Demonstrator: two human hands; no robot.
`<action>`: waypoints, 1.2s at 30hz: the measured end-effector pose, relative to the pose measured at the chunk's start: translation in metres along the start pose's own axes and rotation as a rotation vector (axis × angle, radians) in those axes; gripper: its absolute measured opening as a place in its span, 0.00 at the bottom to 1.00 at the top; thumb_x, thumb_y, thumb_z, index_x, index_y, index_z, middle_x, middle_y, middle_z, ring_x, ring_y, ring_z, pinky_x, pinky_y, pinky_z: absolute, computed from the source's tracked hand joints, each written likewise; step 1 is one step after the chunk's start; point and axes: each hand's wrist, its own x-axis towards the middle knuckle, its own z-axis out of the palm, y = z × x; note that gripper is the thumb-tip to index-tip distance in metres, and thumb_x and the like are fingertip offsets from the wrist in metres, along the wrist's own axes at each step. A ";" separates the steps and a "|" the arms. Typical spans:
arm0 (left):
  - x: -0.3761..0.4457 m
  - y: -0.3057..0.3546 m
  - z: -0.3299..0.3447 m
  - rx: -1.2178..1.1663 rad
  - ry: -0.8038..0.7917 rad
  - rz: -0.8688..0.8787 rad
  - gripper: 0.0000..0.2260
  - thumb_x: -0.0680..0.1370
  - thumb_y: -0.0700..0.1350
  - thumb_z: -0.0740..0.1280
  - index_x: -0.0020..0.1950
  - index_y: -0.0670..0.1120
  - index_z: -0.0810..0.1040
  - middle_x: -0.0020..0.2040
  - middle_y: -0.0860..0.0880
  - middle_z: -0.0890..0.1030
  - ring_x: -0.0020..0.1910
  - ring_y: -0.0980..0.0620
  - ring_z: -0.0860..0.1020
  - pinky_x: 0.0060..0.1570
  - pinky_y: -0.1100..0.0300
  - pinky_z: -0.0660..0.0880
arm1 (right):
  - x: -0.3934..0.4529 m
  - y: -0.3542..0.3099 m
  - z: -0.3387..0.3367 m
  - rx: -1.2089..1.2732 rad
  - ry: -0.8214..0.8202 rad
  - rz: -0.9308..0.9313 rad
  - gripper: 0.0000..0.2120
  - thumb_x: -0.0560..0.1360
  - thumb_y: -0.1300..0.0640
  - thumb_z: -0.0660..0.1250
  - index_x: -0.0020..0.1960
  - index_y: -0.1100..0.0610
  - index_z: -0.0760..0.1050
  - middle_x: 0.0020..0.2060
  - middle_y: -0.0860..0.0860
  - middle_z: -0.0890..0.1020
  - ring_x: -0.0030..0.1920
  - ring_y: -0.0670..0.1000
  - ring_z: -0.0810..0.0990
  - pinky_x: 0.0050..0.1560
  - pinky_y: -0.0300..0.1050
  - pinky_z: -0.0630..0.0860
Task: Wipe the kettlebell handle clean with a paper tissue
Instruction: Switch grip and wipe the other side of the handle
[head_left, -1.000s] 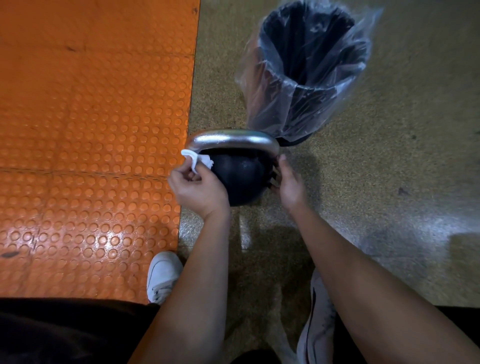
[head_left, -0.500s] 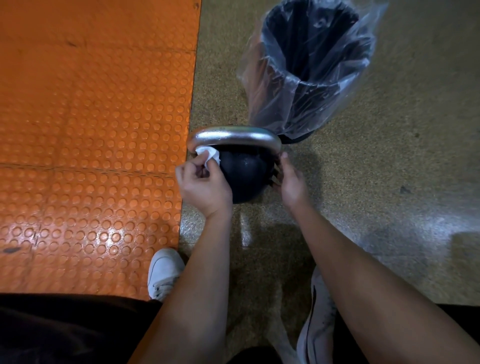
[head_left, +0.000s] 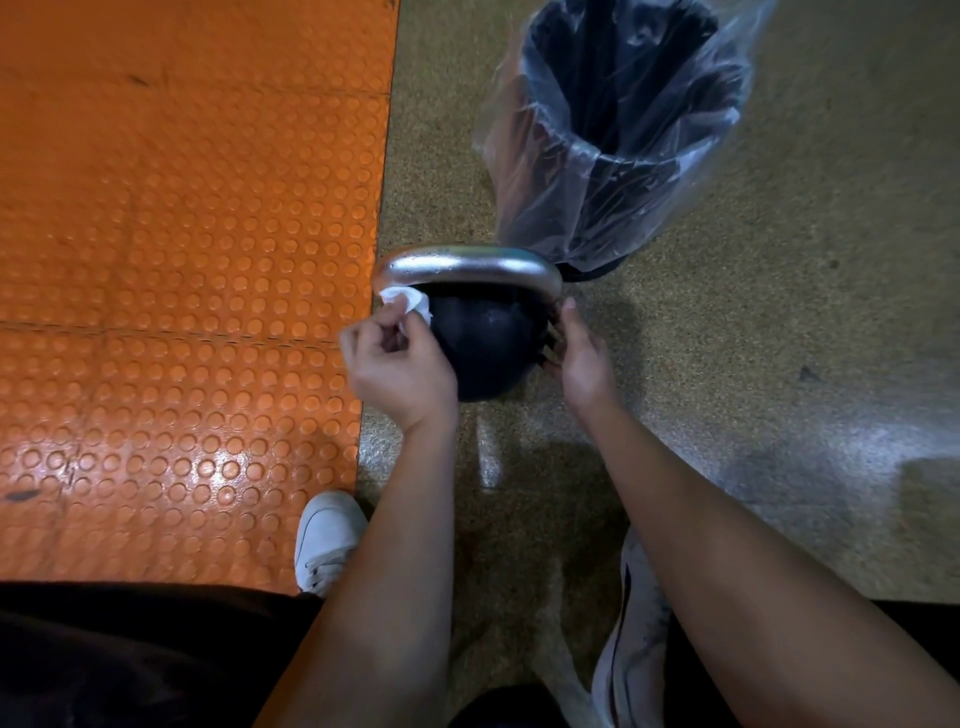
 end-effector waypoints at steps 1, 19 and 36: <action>-0.003 -0.001 0.000 0.016 -0.028 0.018 0.06 0.70 0.35 0.71 0.43 0.44 0.85 0.41 0.52 0.76 0.33 0.61 0.74 0.36 0.71 0.70 | -0.001 0.002 0.001 0.005 0.008 0.002 0.44 0.67 0.18 0.61 0.72 0.46 0.78 0.65 0.47 0.81 0.69 0.54 0.77 0.72 0.65 0.72; 0.014 0.015 0.012 -0.978 -0.132 -1.303 0.06 0.82 0.38 0.62 0.47 0.43 0.77 0.30 0.50 0.80 0.27 0.60 0.76 0.23 0.73 0.69 | 0.015 0.013 -0.001 0.027 -0.017 0.011 0.31 0.59 0.13 0.62 0.50 0.30 0.83 0.67 0.48 0.82 0.69 0.55 0.78 0.72 0.66 0.72; 0.037 0.007 0.003 -1.231 -0.151 -1.623 0.13 0.70 0.28 0.63 0.52 0.37 0.78 0.44 0.44 0.78 0.40 0.50 0.78 0.25 0.59 0.78 | 0.013 0.012 -0.001 0.032 -0.015 0.033 0.37 0.62 0.14 0.62 0.58 0.36 0.81 0.67 0.49 0.82 0.68 0.55 0.79 0.72 0.65 0.72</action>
